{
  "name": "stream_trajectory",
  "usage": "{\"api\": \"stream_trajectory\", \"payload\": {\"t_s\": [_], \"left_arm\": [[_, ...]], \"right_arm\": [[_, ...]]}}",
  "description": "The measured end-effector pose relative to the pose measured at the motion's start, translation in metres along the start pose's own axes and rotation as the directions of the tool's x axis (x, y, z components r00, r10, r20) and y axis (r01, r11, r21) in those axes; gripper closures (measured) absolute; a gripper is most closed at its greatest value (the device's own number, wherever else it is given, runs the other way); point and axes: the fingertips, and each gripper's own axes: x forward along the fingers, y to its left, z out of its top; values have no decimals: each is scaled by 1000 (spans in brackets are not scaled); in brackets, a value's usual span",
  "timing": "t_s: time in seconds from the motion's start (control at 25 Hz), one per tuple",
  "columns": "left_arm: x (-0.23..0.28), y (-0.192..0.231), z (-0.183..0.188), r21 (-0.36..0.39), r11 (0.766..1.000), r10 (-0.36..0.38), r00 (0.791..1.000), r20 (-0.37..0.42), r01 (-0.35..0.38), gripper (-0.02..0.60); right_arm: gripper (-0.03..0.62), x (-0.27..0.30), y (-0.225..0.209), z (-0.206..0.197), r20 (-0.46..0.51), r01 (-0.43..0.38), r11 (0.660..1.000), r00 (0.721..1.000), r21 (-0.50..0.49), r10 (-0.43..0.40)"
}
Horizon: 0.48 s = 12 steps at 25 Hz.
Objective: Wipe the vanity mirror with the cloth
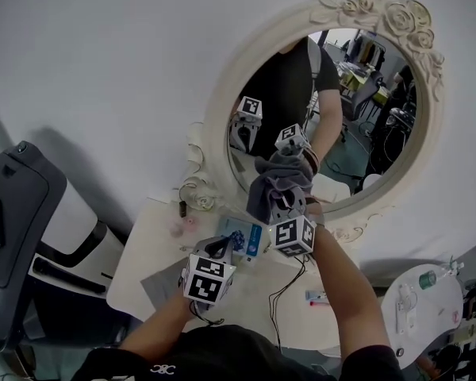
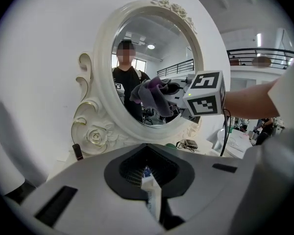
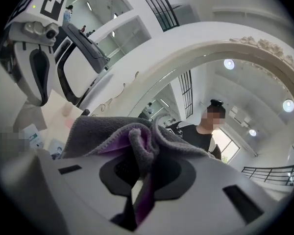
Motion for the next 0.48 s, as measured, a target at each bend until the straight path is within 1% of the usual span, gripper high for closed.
{"api": "stream_trajectory", "payload": {"t_s": [0.04,0.12,0.2,0.24,0.32,0.4,0.48], "left_arm": [[-1,-1,-1,2,1000,-3,1000,-4,3,584],[0,-3,-3,6,1000,-12,1000,-10,12,584],[1,-5,-5,6,1000,-20,1000,-15,20,584],[2,-7,-5,7,1000,-24,1000,-15,24,584],[4,-10,-3,12,999,-32,999,-12,33,584],[5,-13,-2,17,999,-40,999,-13,41,584],[6,-15,-4,18,999,-48,999,-22,48,584]], "right_arm": [[546,-3,-3,3,0,10,1000,1000,18,-10],[546,-12,-23,21,41,61,995,997,75,-64],[546,-26,-57,50,108,128,981,984,143,-144],[546,-34,-79,67,143,162,970,972,179,-189],[546,-54,-127,99,201,229,942,939,244,-280],[546,-77,-176,127,238,302,910,897,284,-372],[546,-98,-222,148,255,376,873,852,311,-457]]}}
